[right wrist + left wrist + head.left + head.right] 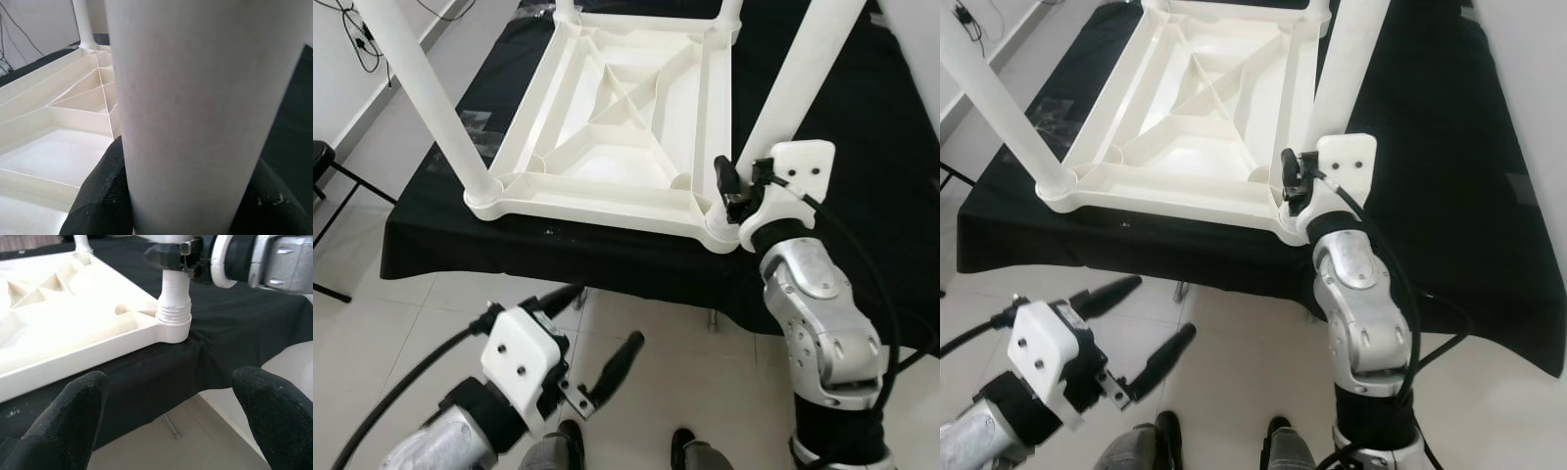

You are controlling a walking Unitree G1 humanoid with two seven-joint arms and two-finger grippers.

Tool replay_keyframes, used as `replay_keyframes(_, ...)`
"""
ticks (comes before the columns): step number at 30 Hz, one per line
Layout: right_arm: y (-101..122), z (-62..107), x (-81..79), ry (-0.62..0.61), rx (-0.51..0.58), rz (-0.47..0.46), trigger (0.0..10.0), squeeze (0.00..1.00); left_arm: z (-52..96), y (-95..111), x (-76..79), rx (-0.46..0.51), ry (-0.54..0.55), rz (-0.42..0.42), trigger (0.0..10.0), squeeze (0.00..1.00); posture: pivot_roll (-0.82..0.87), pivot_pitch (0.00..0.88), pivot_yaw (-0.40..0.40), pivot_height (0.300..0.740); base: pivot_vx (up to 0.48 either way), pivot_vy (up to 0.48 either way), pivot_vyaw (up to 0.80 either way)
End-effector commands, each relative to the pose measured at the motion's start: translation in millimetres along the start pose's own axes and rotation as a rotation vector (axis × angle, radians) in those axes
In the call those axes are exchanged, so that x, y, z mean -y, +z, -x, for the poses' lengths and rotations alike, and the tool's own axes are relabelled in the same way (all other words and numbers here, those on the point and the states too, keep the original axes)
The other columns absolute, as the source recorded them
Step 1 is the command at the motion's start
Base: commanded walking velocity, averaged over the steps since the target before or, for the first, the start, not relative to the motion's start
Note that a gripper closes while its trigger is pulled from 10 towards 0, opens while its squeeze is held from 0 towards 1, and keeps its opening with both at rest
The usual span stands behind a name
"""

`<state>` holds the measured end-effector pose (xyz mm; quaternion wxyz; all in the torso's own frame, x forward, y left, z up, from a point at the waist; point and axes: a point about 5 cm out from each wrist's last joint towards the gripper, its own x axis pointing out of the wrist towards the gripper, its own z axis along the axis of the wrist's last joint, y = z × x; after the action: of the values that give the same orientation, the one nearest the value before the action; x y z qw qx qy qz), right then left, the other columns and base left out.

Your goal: Building children table

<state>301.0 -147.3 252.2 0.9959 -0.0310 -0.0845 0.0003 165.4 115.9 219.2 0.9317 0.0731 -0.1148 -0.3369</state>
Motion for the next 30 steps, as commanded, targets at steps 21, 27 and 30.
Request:
replay_keyframes(21, -31, -10.3, -0.4, 0.067, -0.12, -0.096, 10.0, 0.99, -28.9, 22, -42.3, 0.137, 0.055, -0.008, 10.0, 0.0, 0.05, 0.253, 0.023, 0.74, 0.0, 0.0, 0.0)
replay_keyframes(27, -9, -27.5, 5.5, 0.245, 0.004, -0.061, 10.0, 0.0, -29.4, 21, -35.9, 0.129, 0.041, 0.022, 10.0, 0.0, 0.06, 0.258, 0.01, 0.74, 0.0, 0.0, 0.0)
replay_keyframes(30, -1, -35.7, 11.0, 0.339, 0.039, -0.057, 10.0, 0.0, -28.0, 21, -34.9, 0.125, 0.044, 0.025, 10.0, 0.0, 0.07, 0.261, 0.004, 0.74, 0.0, 0.0, 0.0)
